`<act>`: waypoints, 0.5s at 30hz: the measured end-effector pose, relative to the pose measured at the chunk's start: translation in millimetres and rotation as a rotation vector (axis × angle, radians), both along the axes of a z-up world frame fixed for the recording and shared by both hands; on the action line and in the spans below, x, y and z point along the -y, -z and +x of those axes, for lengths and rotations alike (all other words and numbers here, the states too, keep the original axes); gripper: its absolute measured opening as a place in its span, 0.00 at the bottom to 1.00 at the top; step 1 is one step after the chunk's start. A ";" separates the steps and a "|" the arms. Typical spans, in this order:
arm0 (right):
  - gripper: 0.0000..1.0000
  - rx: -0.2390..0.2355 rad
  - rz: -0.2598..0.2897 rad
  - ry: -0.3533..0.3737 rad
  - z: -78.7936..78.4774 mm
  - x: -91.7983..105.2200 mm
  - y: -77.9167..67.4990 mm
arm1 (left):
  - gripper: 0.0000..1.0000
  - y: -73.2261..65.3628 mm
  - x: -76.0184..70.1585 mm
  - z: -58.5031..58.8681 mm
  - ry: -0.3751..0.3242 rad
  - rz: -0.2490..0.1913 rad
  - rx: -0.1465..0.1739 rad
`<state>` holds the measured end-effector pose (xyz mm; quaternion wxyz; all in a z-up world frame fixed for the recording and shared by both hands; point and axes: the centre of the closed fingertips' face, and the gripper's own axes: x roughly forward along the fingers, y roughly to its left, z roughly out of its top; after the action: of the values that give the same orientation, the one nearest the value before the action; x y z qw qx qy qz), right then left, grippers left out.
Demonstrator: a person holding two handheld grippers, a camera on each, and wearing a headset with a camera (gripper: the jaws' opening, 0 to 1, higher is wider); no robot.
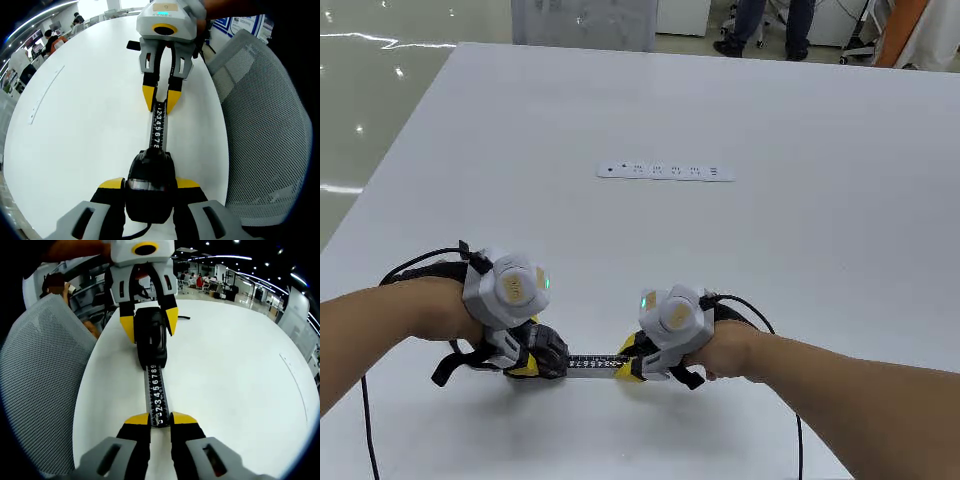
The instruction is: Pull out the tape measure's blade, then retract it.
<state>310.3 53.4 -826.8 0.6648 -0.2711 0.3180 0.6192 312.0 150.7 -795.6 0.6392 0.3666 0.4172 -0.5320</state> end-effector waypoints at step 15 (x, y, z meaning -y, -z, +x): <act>0.13 -0.008 0.001 0.014 2.8 20.1 -1.6 | 0.34 0.5 -0.2 -0.1 -0.007 0.000 -0.002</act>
<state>313.1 33.3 -825.1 0.6680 -0.2662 0.3222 0.6157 311.9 150.9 -796.1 0.6406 0.3649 0.4191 -0.5300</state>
